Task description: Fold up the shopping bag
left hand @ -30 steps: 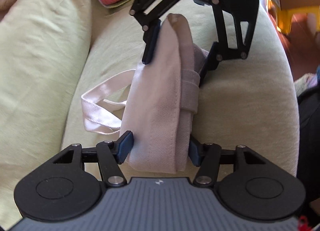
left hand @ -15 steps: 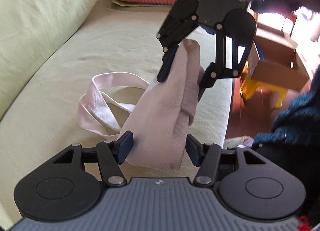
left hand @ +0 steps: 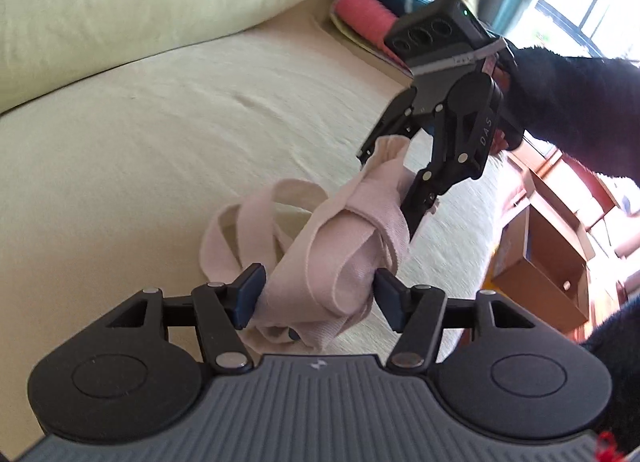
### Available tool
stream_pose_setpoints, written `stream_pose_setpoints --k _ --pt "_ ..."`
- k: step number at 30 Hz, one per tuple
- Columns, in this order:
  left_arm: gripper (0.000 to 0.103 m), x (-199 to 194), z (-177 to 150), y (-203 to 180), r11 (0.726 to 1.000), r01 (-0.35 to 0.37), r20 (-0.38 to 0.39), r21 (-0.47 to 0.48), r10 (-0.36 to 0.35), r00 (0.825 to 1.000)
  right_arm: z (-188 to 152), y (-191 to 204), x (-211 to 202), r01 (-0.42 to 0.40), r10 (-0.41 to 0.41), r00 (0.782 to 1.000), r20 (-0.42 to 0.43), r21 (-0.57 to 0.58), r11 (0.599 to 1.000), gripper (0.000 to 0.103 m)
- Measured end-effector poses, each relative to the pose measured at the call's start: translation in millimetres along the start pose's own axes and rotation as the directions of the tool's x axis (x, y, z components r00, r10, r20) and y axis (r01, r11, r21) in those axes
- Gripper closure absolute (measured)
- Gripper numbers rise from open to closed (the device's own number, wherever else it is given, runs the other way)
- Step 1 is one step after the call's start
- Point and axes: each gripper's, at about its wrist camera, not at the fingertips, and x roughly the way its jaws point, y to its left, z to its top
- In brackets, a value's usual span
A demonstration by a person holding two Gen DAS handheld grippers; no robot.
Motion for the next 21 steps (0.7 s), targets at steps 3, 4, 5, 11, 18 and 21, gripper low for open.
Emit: stream_pose_setpoints --k 3,4,5,11,18,21 --pt "0.035 -0.2 4.4 4.9 0.998 -0.056 0.024 -0.039 0.057 0.998 0.7 -14.9 1.4 -0.029 0.028 1.0 0.007 0.056 0.998 0.052" --pt "0.035 -1.2 5.7 2.9 0.995 -0.093 0.034 -0.037 0.095 0.995 1.2 -18.8 1.8 -0.036 0.036 0.999 0.009 0.07 0.997 0.052" --pt "0.035 -2.2 6.9 0.8 0.991 -0.13 0.044 -0.036 0.131 0.99 1.7 -22.7 2.1 -0.044 0.043 0.999 0.011 0.085 0.995 0.052" --pt "0.046 -29.9 -3.5 -27.6 0.906 -0.423 0.097 -0.031 0.424 0.901 5.7 -40.5 9.9 -0.068 0.057 0.997 0.051 0.245 0.967 0.052" --pt "0.055 -24.0 -17.8 -64.5 0.923 -0.384 0.203 -0.024 0.38 0.902 -27.2 -56.1 15.8 -0.157 0.049 0.976 0.214 0.528 0.835 0.052" --pt "0.055 -9.2 -18.9 -62.7 0.942 -0.329 0.238 -0.066 0.335 0.912 -44.0 -56.8 19.8 -0.196 0.034 0.958 0.283 0.568 0.799 0.053"
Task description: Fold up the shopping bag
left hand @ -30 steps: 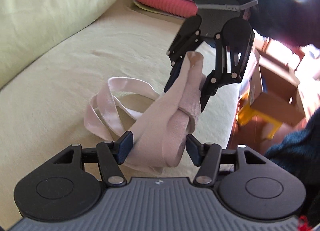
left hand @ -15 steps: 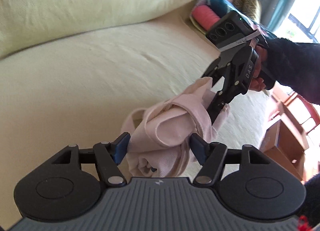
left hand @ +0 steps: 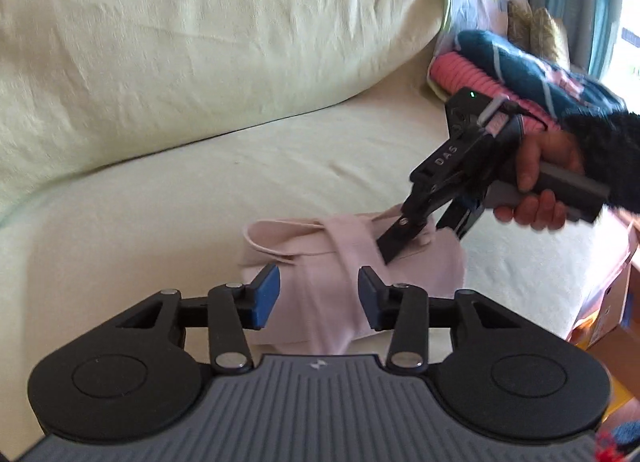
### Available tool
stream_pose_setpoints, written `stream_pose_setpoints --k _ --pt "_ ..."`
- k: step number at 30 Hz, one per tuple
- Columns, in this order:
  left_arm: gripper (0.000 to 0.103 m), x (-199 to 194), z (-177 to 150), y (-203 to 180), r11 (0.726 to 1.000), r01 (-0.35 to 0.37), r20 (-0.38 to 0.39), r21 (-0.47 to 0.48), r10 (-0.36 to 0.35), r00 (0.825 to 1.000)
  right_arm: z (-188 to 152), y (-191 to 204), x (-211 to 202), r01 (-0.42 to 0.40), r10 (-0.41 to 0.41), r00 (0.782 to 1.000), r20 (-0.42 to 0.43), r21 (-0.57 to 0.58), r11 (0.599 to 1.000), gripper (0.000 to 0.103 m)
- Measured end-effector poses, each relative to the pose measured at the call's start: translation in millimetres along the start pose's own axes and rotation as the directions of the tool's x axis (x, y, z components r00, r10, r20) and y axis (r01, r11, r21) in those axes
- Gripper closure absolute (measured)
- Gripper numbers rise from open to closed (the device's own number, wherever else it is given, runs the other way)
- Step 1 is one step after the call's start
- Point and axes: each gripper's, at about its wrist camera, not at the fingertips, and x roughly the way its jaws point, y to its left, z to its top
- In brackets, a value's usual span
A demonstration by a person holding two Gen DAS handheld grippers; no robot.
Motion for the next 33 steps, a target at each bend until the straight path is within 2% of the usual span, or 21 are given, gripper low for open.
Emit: stream_pose_setpoints --k 1,3,6,8,12,13,14,16,17,18,20,22,24,25,27,30,33 --pt "0.055 8.1 -2.3 0.6 1.0 0.009 -0.008 -0.012 -0.01 1.0 -2.9 -2.4 0.1 -0.008 0.007 1.0 0.017 0.006 1.0 0.053" --pt "0.054 30.1 -7.7 1.0 0.999 -0.037 -0.053 -0.015 0.037 0.998 -6.5 -7.3 1.1 -0.015 0.014 0.999 0.047 0.02 1.0 0.054" --pt "0.05 38.5 -4.2 11.6 0.994 -0.024 -0.07 -0.11 0.016 0.997 -8.9 -12.7 -5.5 -0.014 0.012 0.997 0.08 0.031 0.999 0.054" --pt "0.049 41.4 -2.9 8.7 0.997 -0.034 -0.081 -0.072 0.028 0.996 -11.6 -6.9 -4.4 0.006 -0.008 0.994 0.107 0.016 1.0 0.053" --pt "0.049 44.5 0.4 3.6 0.998 -0.05 -0.104 -0.035 0.046 0.993 -30.0 22.1 -11.8 0.152 -0.122 0.968 0.218 -0.125 0.98 0.05" --pt "0.049 46.7 1.1 3.6 0.998 -0.053 -0.109 -0.035 0.049 0.993 -36.6 25.0 -22.7 0.192 -0.149 0.954 0.259 -0.151 0.97 0.047" --pt "0.049 47.8 1.9 2.7 0.998 -0.055 -0.111 -0.03 0.051 0.992 -42.4 31.3 -31.4 0.253 -0.187 0.93 0.316 -0.179 0.951 0.035" --pt "0.049 50.2 3.4 0.9 0.998 -0.06 -0.115 -0.021 0.057 0.992 -54.1 46.6 -45.9 0.373 -0.245 0.867 0.435 -0.237 0.897 0.033" --pt "0.049 52.3 6.2 -1.2 0.998 -0.067 -0.121 -0.009 0.065 0.991 -59.7 53.5 -49.8 0.41 -0.252 0.841 0.478 -0.26 0.875 0.041" --pt "0.049 54.5 9.1 -3.3 0.997 -0.074 -0.126 0.002 0.074 0.989 -71.3 63.3 -54.1 0.467 -0.257 0.802 0.54 -0.298 0.832 0.055" --pt "0.049 62.0 16.7 -4.2 0.996 -0.085 -0.142 0.001 0.084 0.986 -97.8 81.5 -51.6 0.579 -0.247 0.741 0.624 -0.408 0.707 0.073" --pt "0.049 65.9 20.0 -5.3 0.996 -0.09 -0.145 0.009 0.091 0.985 -120.5 96.1 -35.8 0.652 -0.234 0.708 0.667 -0.489 0.579 0.083" --pt "0.049 68.9 22.5 -6.3 0.995 -0.096 -0.149 0.013 0.097 0.984 -132.5 100.5 -18.3 0.693 -0.235 0.689 0.686 -0.528 0.49 0.084" --pt "0.049 69.9 22.8 -6.3 0.995 -0.097 -0.151 0.014 0.098 0.984 -132.5 98.3 -7.4 0.711 -0.26 0.68 0.685 -0.53 0.462 0.083" --pt "0.049 74.7 23.3 -8.8 0.994 -0.107 -0.155 0.021 0.109 0.982 -127.9 91.9 -3.6 0.72 -0.266 0.663 0.699 -0.499 0.483 0.083" --pt "0.049 81.9 26.7 -15.4 0.99 -0.139 -0.164 0.032 0.142 0.976 -115.7 87.2 -7.3 0.711 -0.292 0.663 0.69 -0.458 0.533 0.083" --pt "0.049 89.9 29.2 -21.2 0.984 -0.174 -0.171 0.034 0.177 0.969 -112.4 85.3 -5.3 0.732 -0.315 0.644 0.697 -0.441 0.519 0.079"
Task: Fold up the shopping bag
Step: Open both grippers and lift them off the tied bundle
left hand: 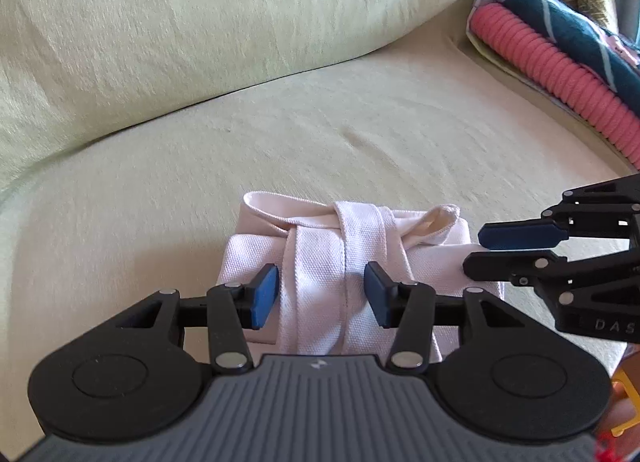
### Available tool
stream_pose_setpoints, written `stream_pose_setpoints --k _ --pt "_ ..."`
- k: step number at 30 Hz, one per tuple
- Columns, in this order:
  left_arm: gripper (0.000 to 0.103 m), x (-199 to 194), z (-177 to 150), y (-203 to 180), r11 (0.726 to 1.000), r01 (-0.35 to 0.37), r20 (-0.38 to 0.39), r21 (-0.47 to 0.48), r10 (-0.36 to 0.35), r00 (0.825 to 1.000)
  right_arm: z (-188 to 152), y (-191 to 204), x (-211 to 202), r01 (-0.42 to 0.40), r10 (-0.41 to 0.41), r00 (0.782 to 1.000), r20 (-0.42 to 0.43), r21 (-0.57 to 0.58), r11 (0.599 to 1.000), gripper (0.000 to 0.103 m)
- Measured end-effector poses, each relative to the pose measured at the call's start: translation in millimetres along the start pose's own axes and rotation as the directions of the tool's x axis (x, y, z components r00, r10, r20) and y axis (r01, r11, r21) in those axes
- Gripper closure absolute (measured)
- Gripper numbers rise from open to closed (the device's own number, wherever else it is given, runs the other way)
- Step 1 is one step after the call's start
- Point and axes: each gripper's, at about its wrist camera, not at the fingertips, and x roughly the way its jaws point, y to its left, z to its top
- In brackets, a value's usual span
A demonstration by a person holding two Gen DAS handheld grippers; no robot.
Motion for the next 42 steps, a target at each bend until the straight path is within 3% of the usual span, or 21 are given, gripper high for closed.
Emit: stream_pose_setpoints --k 3,8,10,11,13,15,18,23,27,31,33,35,37,42 --pt "0.049 2.9 1.0 -2.3 1.0 -0.016 -0.006 -0.002 0.016 1.0 0.2 7.7 10.7 0.03 -0.03 1.0 -0.008 0.015 0.999 0.066" --pt "0.049 3.4 0.1 0.6 1.0 -0.01 -0.014 -0.009 0.009 1.0 -12.1 7.5 5.9 0.047 -0.048 0.999 0.021 0.039 0.998 0.063" --pt "0.049 3.4 1.4 1.7 1.0 -0.005 -0.016 -0.013 0.005 1.0 -9.9 8.4 1.6 0.059 -0.059 0.998 0.017 0.043 0.997 0.065" --pt "0.049 3.8 1.4 2.5 1.0 -0.002 -0.018 -0.015 0.002 1.0 -9.3 11.1 -4.1 0.077 -0.078 0.996 0.032 0.03 0.997 0.071" --pt "0.049 4.5 1.3 3.8 1.0 0.004 -0.018 -0.019 -0.004 1.0 -8.0 19.1 -17.9 0.124 -0.123 0.989 0.082 -0.006 0.992 0.074" --pt "0.049 5.1 1.0 3.6 1.0 0.004 -0.015 -0.018 -0.004 1.0 -7.4 26.4 -29.0 0.131 -0.127 0.984 0.124 -0.027 0.991 0.089" --pt "0.049 5.3 -0.4 4.5 1.0 0.008 -0.008 -0.014 -0.008 1.0 -12.7 36.8 -28.5 0.114 -0.106 0.987 0.118 -0.068 0.991 0.094" --pt "0.058 -9.8 -5.7 4.2 0.995 0.041 0.046 0.093 -0.045 0.998 -26.3 46.7 -10.5 0.136 -0.126 0.989 0.075 -0.153 0.979 0.095" --pt "0.069 -35.9 -12.1 5.9 0.986 0.053 0.101 0.159 -0.07 0.992 -28.2 46.3 -6.3 0.104 -0.096 0.993 0.066 -0.131 0.986 0.095" --pt "0.07 -41.6 -21.2 -2.8 0.973 0.084 0.14 0.217 -0.116 0.983 -29.1 42.4 -6.9 0.084 -0.078 0.995 0.069 -0.102 0.991 0.095" --pt "0.07 -26.1 -23.9 -7.7 0.976 0.086 0.102 0.202 -0.108 0.989 -27.3 40.4 -6.0 0.073 -0.068 0.996 0.06 -0.088 0.993 0.096" --pt "0.07 -11.4 -30.5 -11.5 0.98 0.063 0.115 0.191 -0.086 0.99 -25.0 39.7 -5.0 0.067 -0.063 0.997 0.046 -0.076 0.995 0.097" --pt "0.07 -9.4 -30.2 -9.2 0.987 0.07 0.118 0.147 -0.088 0.989 -22.7 41.5 -3.4 0.073 -0.071 0.997 0.032 -0.072 0.995 0.098" --pt "0.07 -11.9 -29.0 -12.8 0.984 0.055 0.105 0.172 -0.074 0.992 -21.2 40.9 -3.4 0.08 -0.078 0.997 0.026 -0.054 0.995 0.102"
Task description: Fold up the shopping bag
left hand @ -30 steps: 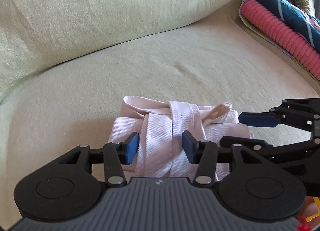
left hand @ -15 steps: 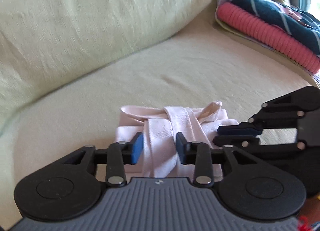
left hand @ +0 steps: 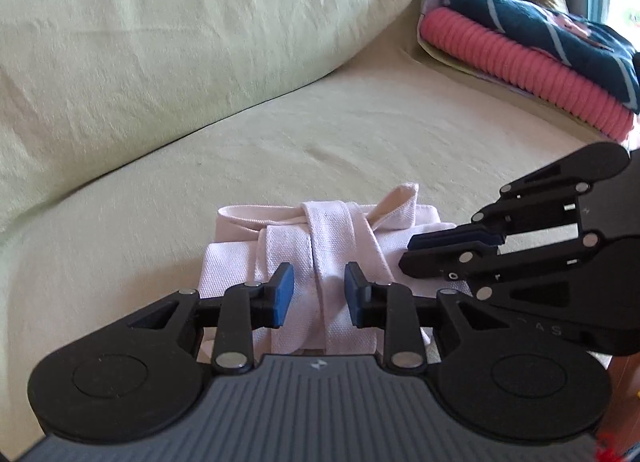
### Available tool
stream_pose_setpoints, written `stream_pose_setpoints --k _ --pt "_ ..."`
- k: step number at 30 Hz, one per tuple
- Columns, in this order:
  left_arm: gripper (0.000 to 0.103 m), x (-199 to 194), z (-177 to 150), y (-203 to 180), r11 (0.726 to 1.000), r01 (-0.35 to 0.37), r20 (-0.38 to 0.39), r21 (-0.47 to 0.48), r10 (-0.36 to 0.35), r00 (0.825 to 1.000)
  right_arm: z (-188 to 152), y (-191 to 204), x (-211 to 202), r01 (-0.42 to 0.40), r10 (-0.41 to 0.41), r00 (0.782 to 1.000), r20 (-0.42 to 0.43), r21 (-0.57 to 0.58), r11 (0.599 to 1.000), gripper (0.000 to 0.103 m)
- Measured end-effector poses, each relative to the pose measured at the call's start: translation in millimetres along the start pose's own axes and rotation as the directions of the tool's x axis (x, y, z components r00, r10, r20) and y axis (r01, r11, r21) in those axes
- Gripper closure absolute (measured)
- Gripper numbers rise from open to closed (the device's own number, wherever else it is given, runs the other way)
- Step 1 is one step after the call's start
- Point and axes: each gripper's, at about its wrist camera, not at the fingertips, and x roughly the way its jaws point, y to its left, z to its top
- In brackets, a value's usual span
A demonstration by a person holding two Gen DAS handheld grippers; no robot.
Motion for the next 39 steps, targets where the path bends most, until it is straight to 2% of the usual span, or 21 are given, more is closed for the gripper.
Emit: stream_pose_setpoints --k 5,12,18,24,32,37,38,39 --pt "0.07 -12.2 -8.1 -8.8 0.999 -0.008 0.015 0.046 0.008 1.0 -0.3 -2.3 -0.3 -0.005 0.005 1.0 0.004 0.019 1.0 0.102" --pt "0.07 -11.2 -18.8 -7.9 0.999 -0.006 0.025 0.041 0.005 1.0 -2.3 -3.4 0.1 -0.013 0.012 1.0 0.016 0.021 1.0 0.102" --pt "0.07 -9.2 -23.6 -3.5 1.0 0.008 0.048 -0.016 -0.007 0.999 3.0 -11.9 1.6 -0.046 0.046 0.999 -0.002 0.048 0.998 0.103" --pt "0.07 -9.3 -20.8 -8.9 1.0 -0.017 0.032 0.002 0.017 0.999 4.3 -7.3 0.3 -0.023 0.024 1.0 -0.004 0.046 0.999 0.103" --pt "0.07 -10.2 -22.8 -8.0 1.0 -0.007 0.021 -0.016 0.008 1.0 7.1 -5.3 -0.3 -0.021 0.021 1.0 -0.007 0.045 0.999 0.103" --pt "0.07 -11.5 -23.0 -6.9 1.0 0.004 0.012 -0.02 -0.003 1.0 11.6 -11.4 -15.7 -0.076 0.076 0.997 0.008 0.085 0.993 0.093" --pt "0.07 -11.6 -23.3 -6.5 1.0 0.006 0.013 -0.026 -0.005 1.0 11.2 -11.4 -21.8 -0.067 0.066 0.998 0.012 0.086 0.994 0.09" --pt "0.07 -11.5 -23.5 -6.5 1.0 0.005 0.013 -0.026 -0.005 1.0 10.7 -10.7 -28.2 -0.05 0.048 0.999 0.015 0.082 0.995 0.081"
